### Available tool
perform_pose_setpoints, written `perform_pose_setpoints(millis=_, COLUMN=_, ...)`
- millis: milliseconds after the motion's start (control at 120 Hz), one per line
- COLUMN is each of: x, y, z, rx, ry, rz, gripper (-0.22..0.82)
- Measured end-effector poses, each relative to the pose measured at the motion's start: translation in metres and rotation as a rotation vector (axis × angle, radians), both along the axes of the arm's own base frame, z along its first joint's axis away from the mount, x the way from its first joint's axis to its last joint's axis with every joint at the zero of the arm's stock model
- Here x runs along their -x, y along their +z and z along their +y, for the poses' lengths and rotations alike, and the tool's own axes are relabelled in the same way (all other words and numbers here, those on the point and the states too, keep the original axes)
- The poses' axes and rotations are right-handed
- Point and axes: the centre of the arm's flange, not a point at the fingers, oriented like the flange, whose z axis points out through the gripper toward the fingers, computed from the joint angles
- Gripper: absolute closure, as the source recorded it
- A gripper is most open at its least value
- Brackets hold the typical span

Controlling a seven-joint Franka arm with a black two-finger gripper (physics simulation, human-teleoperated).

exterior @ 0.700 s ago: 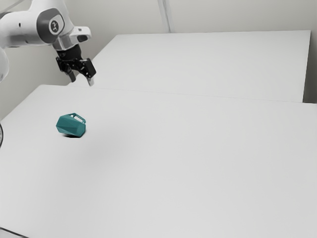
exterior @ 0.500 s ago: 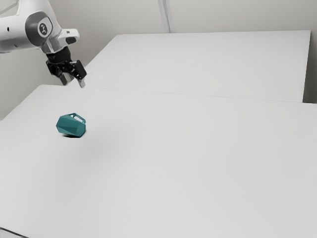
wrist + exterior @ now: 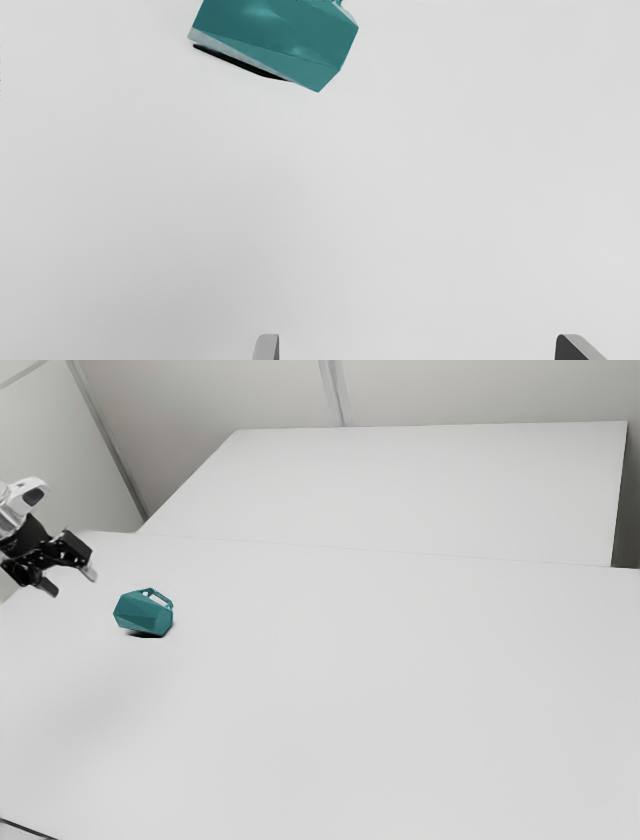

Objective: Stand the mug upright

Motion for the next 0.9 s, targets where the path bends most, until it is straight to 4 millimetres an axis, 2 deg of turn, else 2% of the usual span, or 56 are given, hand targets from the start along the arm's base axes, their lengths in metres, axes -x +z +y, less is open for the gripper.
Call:
perform_pose_setpoints(millis=200, x=-0.009, y=-0.068, z=0.057, rx=0.172, ry=0.14, rz=-0.095, gripper=0.0)
perform_pose_setpoints(millis=275, x=-0.027, y=-0.093, z=0.091, rx=0.235, ry=0.145, rz=-0.159, gripper=0.0)
perform_pose_setpoints(millis=333, x=-0.043, y=-0.105, z=0.114, rx=0.262, ry=0.115, rz=-0.213, gripper=0.0)
perform_pose_setpoints(millis=392, x=-0.055, y=-0.12, z=0.123, rx=0.289, ry=0.059, rz=-0.255, gripper=0.0)
perform_pose_setpoints(millis=525, x=-0.066, y=-0.148, z=0.129, rx=0.297, ry=-0.113, rz=-0.325, gripper=0.01)
perform_pose_setpoints(millis=625, x=-0.059, y=-0.157, z=0.142, rx=0.266, ry=-0.222, rz=-0.369, gripper=0.01)
perform_pose_setpoints(millis=733, x=-0.036, y=-0.16, z=0.168, rx=0.212, ry=-0.286, rz=-0.409, gripper=0.01)
perform_pose_setpoints(millis=800, x=-0.025, y=-0.169, z=0.183, rx=0.191, ry=-0.313, rz=-0.432, gripper=0.01)
perform_pose_setpoints(millis=900, x=-0.027, y=-0.181, z=0.207, rx=0.159, ry=-0.364, rz=-0.484, gripper=0.0)
